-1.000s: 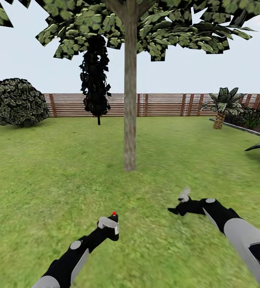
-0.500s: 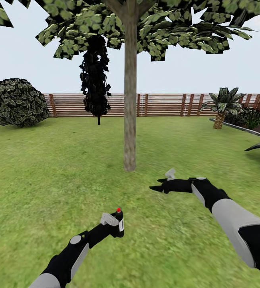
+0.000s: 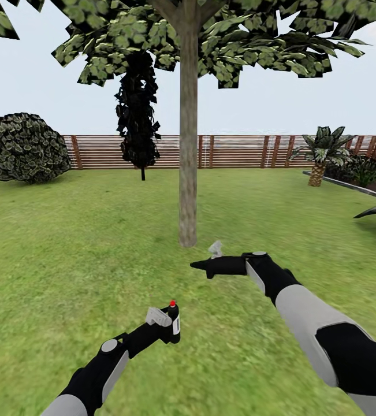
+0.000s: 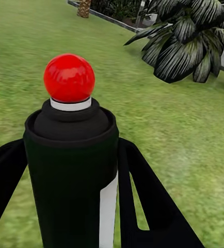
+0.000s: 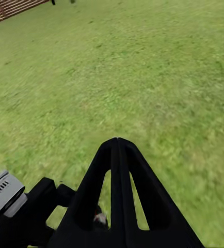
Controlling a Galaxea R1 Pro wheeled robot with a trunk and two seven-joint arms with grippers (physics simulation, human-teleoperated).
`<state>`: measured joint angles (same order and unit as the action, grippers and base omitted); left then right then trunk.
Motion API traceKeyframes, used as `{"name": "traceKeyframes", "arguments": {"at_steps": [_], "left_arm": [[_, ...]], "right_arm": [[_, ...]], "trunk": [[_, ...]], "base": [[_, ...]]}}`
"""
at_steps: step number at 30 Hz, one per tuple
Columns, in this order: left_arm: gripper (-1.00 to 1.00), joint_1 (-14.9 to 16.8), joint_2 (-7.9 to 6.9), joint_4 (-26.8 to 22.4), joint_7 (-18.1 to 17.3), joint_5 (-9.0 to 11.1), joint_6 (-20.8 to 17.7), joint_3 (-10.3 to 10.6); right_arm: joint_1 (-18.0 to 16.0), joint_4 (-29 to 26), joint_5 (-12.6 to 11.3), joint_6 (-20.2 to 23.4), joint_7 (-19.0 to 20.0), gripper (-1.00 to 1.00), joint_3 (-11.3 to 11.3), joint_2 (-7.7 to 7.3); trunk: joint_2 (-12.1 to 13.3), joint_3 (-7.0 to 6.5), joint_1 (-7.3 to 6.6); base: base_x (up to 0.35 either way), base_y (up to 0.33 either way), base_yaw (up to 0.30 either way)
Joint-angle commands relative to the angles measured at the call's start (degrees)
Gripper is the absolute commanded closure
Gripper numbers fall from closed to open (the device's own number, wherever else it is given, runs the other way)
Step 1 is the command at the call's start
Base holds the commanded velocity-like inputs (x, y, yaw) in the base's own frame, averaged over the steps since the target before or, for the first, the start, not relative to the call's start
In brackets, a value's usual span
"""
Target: In the garden, pick up the pesticide atomizer on the floor and spray pesticide onto both trees until each tree trunk is fully covered.
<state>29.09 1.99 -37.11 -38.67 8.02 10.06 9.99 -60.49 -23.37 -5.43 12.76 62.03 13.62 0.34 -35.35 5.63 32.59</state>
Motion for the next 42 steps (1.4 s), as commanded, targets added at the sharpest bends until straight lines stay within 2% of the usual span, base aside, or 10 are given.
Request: {"name": "traceKeyframes", "arguments": {"at_steps": [1,4,5,7,10,14,25,38,39,42], "left_arm": [[1.0,0.0,0.01,-0.02,0.0,0.05,-0.01,0.02],[1.0,0.0,0.02,-0.01,0.0,0.06,-0.03,0.05],[1.0,0.01,0.03,0.01,0.03,0.06,-0.05,0.08],[1.0,0.0,0.03,-0.02,0.06,0.06,-0.1,0.1],[1.0,0.01,0.12,-0.08,0.08,0.13,-0.14,0.11],[1.0,0.01,0.19,-0.09,0.08,0.14,-0.19,0.11],[1.0,0.02,0.24,-0.15,0.17,0.15,-0.21,0.03],[1.0,0.01,0.25,-0.18,0.17,0.17,-0.2,0.03],[1.0,0.01,0.24,-0.3,0.17,0.3,-0.21,0.01],[1.0,0.02,0.22,-1.55,0.12,3.39,-0.16,-0.04]], "right_arm": [[0.0,0.0,0.02,0.0,0.0,1.0,0.02,0.22],[-0.01,-0.01,0.11,0.14,0.02,1.0,0.12,1.28],[0.01,0.01,0.15,0.28,0.02,1.0,0.16,2.24],[0.02,0.12,0.16,0.28,-0.01,1.0,1.19,2.72],[0.02,0.36,0.16,0.26,-0.31,1.0,5.31,2.99],[0.09,0.92,0.16,0.25,-0.45,1.0,6.91,3.39],[0.2,4.31,0.16,-0.02,-0.5,1.0,7.55,4.99],[0.2,5.16,0.21,-0.13,-0.66,1.0,7.56,5.19],[0.2,5.18,0.22,-0.14,-0.66,1.0,7.56,5.19],[0.2,6.23,0.24,-0.25,-0.73,1.0,7.56,5.19]], "trunk": [[0.0,0.0,0.0],[0.0,0.0,0.0],[0.0,0.0,0.0],[0.0,0.0,0.0],[0.0,0.0,0.0],[0.0,0.0,0.0],[0.0,0.0,0.0],[0.0,0.0,0.0],[0.0,0.0,0.0],[0.0,0.0,0.0]], "base": [[0.0,0.0,0.0],[0.0,0.0,0.0],[0.0,0.0,0.0],[0.0,0.0,0.0],[0.0,0.0,0.0],[0.0,0.0,0.0],[0.0,0.0,0.0],[0.0,0.0,0.0],[0.0,0.0,0.0],[0.0,0.0,0.0]]}}
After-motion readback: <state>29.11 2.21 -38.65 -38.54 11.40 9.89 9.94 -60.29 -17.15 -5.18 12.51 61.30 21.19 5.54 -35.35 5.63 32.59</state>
